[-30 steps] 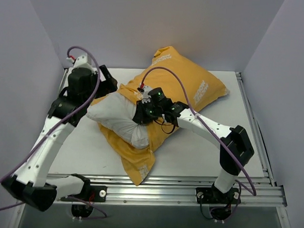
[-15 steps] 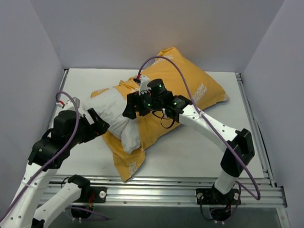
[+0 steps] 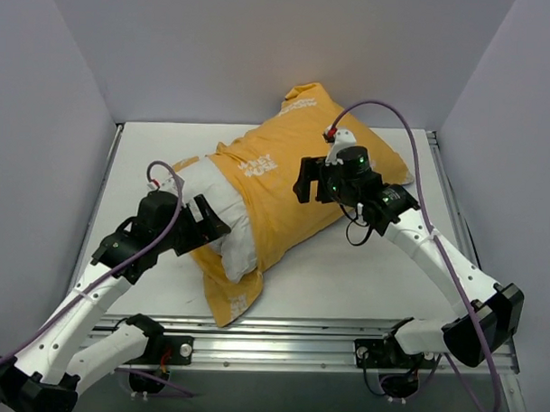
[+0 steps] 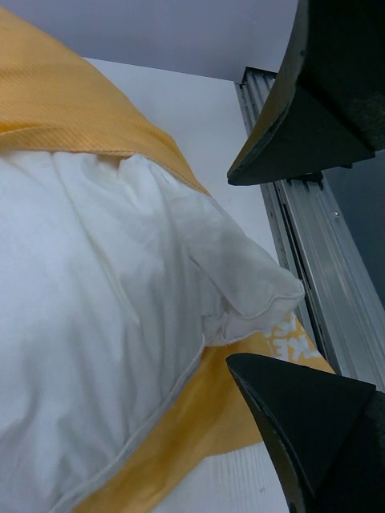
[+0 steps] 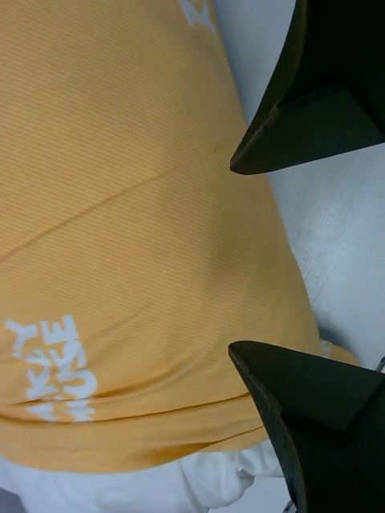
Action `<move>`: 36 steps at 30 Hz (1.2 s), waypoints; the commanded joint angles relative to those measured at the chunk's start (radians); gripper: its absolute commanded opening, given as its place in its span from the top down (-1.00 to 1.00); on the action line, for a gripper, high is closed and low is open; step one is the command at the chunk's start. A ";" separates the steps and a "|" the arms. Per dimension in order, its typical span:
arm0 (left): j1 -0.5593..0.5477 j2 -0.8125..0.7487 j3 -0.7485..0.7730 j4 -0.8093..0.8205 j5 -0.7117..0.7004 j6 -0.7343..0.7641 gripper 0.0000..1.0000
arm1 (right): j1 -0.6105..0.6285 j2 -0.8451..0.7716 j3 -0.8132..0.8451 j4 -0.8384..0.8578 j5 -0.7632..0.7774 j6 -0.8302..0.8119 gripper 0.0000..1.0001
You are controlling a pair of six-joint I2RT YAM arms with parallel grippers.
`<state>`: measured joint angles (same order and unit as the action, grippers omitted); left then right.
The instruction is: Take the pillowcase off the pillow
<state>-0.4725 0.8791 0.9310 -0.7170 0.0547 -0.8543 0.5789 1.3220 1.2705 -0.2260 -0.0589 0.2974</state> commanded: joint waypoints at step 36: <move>-0.181 0.090 0.141 0.019 -0.203 0.060 0.95 | 0.281 0.195 -0.236 0.074 0.366 0.275 0.94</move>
<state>-0.6556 1.0523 0.9184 -0.6041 -0.0811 -0.8448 0.9646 1.5299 1.0904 -0.1040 0.1665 0.5529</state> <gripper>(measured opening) 0.054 0.068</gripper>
